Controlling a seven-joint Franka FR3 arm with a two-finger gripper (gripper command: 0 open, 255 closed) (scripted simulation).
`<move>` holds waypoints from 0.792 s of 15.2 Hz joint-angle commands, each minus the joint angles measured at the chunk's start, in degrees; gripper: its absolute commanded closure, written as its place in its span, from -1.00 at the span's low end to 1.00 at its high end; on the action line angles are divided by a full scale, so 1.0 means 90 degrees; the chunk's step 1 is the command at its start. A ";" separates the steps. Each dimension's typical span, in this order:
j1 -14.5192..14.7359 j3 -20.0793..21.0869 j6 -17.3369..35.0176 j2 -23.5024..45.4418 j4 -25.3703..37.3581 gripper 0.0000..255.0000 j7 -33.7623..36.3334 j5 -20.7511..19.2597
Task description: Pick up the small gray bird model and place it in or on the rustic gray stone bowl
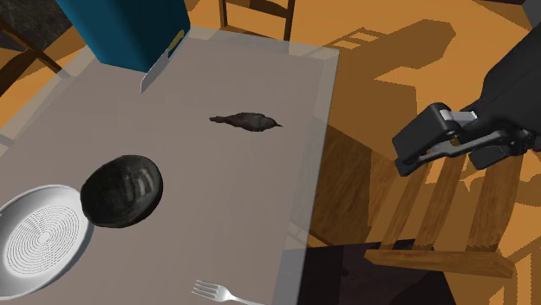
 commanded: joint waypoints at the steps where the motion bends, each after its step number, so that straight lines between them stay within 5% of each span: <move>1: 0.0000 0.0000 0.0000 0.0000 0.0000 -1.00 0.0000 0.0000; 12: 0.0649 -0.0045 0.2649 0.1696 -0.0477 -1.00 -0.1460 -0.0063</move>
